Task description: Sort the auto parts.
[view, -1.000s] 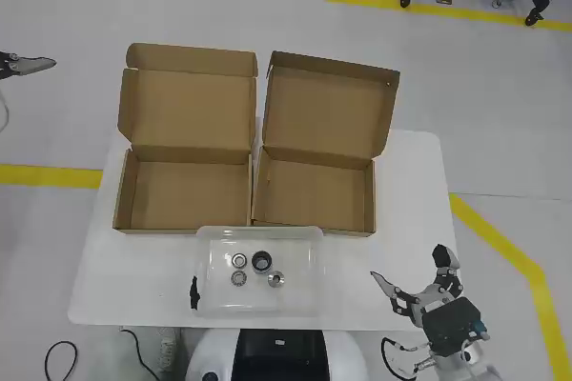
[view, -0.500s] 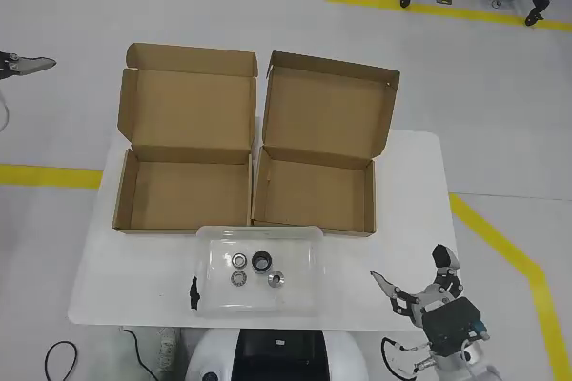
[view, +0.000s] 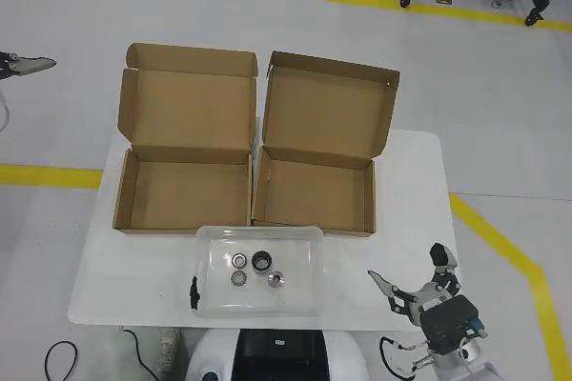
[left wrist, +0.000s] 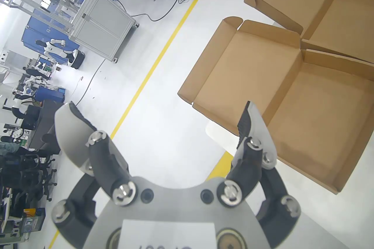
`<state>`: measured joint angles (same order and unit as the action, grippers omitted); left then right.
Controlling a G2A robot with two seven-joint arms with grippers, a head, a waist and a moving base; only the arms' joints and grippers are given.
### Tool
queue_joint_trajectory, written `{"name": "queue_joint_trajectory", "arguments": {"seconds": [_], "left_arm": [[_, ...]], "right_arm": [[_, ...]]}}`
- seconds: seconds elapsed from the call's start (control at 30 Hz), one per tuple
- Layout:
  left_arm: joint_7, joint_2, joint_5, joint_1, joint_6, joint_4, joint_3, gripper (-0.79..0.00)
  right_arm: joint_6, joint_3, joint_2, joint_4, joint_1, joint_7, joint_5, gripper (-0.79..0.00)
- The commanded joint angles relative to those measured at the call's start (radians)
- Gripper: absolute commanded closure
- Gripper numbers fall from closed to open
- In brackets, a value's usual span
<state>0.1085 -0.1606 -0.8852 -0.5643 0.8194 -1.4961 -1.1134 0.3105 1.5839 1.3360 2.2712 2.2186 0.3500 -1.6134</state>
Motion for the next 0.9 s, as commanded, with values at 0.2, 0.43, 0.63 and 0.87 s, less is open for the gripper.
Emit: {"name": "queue_joint_trajectory", "arguments": {"seconds": [0.2, 0.43, 0.63, 0.87], "left_arm": [[0.000, 0.000, 0.000, 0.000, 0.000, 0.000, 0.000, -0.785], [0.000, 0.000, 0.000, 0.000, 0.000, 0.000, 0.000, -0.785], [0.000, 0.000, 0.000, 0.000, 0.000, 0.000, 0.000, -0.785], [0.000, 0.000, 0.000, 0.000, 0.000, 0.000, 0.000, -0.785]], "right_arm": [[0.083, -0.070, -0.009, -0.021, -0.105, -0.049, -0.023, -0.785], [0.172, -0.168, -0.016, -0.063, -0.222, -0.127, -0.068, -0.785], [0.254, -0.232, -0.021, -0.109, -0.321, -0.193, -0.062, -0.785], [0.321, -0.280, -0.025, -0.171, -0.415, -0.250, -0.021, -0.785]]}}
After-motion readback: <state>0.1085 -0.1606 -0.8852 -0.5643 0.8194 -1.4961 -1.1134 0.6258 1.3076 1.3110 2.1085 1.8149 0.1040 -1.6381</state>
